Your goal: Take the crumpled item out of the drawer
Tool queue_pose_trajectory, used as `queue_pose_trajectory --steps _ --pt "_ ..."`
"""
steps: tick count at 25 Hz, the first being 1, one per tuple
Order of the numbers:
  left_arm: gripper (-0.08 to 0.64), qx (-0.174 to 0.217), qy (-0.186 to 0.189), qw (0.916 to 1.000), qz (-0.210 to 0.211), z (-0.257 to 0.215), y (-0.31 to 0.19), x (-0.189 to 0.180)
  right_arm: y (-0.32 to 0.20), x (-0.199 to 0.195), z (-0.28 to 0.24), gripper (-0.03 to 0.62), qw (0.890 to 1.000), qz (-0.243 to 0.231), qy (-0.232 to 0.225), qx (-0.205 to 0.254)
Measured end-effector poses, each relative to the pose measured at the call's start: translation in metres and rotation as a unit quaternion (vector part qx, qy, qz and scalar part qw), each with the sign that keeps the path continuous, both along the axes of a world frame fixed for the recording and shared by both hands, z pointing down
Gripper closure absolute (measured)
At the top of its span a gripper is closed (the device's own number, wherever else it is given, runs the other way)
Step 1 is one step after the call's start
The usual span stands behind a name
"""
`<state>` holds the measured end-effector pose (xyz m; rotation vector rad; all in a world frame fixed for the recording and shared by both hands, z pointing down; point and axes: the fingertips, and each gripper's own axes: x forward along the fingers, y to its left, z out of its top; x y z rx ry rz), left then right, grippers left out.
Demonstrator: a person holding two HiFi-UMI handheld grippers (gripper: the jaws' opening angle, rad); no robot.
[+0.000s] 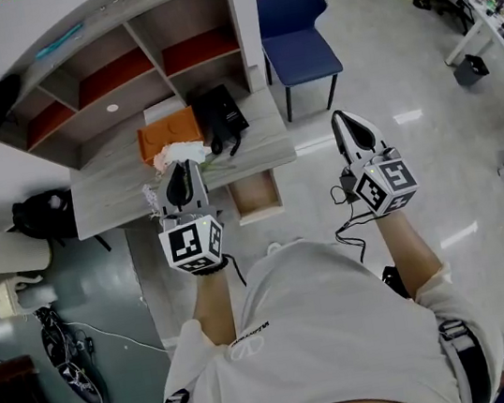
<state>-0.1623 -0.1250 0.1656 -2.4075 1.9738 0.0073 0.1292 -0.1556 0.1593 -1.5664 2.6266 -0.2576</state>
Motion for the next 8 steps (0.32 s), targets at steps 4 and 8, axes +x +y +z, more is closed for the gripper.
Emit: queue_pose_trajectory --steps 4,8 --pt "0.525 -0.002 0.000 1.0000 0.000 0.0023 0.0023 0.0008 0.0019 -0.0011 0.0021 0.592 1.000 -0.001 -0.002 -0.003" --pt "0.525 -0.003 0.000 1.0000 -0.001 0.0030 0.0032 -0.0006 0.0001 -0.0028 0.0009 0.592 1.000 -0.002 -0.004 -0.002"
